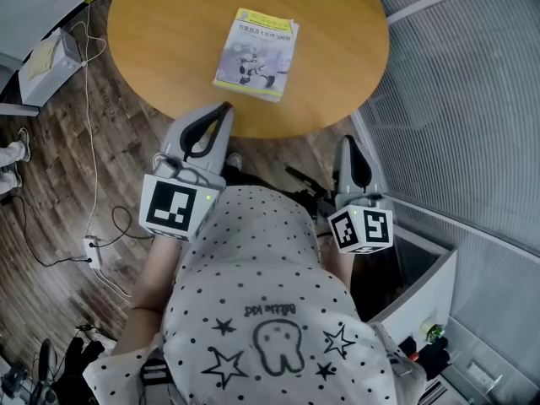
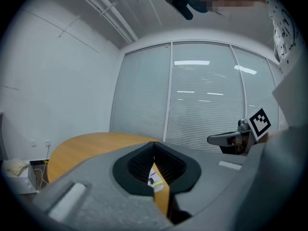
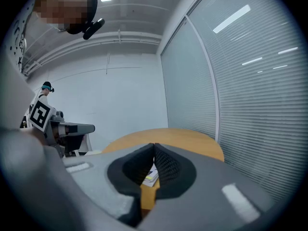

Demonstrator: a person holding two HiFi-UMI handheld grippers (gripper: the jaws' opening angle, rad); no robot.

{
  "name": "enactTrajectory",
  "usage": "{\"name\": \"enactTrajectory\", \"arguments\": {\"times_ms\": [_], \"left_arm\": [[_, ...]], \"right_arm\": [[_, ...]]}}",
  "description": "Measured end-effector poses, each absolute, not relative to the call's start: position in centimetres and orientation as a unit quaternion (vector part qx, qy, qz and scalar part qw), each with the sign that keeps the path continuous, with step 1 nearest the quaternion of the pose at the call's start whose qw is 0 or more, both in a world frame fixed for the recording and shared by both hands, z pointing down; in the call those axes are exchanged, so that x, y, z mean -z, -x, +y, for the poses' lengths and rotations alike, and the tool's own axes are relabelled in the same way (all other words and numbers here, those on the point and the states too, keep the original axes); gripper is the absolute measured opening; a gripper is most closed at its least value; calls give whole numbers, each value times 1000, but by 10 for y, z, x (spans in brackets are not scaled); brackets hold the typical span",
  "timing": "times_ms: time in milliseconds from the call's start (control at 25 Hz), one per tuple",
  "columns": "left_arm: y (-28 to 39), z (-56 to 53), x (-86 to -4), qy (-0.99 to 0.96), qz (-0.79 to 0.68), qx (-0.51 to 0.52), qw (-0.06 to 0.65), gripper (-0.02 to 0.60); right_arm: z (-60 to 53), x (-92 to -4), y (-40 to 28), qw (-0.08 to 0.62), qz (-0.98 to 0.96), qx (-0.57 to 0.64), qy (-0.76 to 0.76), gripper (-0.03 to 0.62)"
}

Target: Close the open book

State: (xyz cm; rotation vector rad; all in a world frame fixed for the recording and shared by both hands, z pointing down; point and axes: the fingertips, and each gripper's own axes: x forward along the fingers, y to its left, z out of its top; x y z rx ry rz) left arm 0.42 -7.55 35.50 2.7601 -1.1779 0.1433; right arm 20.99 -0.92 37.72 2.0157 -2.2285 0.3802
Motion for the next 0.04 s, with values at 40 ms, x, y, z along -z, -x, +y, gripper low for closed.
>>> {"name": "enactTrajectory", "arguments": {"times_ms": [40], "left_arm": [[-5,-75,-356,-917,-389,-47,73,10]], "right_arm": [[-9,-377,-210,56,-734,-126,-665,5]]}}
